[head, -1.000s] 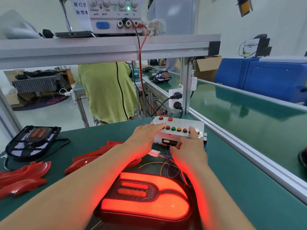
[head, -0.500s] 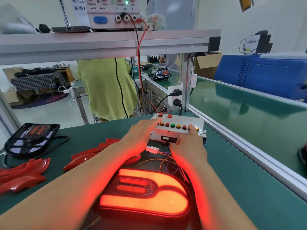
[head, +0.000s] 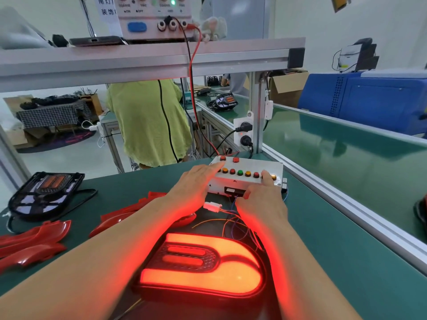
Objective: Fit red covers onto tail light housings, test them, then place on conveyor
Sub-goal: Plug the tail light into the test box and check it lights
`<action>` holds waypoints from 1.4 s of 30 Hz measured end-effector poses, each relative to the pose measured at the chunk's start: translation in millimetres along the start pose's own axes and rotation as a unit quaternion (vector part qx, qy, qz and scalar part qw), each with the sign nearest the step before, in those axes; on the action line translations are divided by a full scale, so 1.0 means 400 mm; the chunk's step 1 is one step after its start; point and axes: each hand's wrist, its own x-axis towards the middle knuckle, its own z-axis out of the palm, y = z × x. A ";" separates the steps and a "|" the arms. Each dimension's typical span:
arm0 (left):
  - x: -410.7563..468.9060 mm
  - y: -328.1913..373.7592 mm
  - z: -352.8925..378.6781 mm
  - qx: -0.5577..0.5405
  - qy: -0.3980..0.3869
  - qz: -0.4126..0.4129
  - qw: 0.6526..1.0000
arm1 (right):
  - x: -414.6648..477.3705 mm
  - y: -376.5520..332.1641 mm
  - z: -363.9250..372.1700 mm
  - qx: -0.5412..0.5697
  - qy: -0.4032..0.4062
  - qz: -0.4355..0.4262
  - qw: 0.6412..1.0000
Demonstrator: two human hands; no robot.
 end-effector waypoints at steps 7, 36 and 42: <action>-0.019 -0.007 -0.005 -0.006 -0.010 -0.019 1.000 | 0.002 0.000 0.001 0.011 -0.002 0.004 1.000; -0.287 0.003 -0.092 -0.154 0.026 -0.241 0.958 | -0.030 -0.035 0.011 0.054 -0.115 -0.133 0.983; -0.281 0.005 -0.067 -0.284 0.119 -0.177 0.935 | -0.043 -0.045 0.014 0.091 -0.125 -0.156 0.976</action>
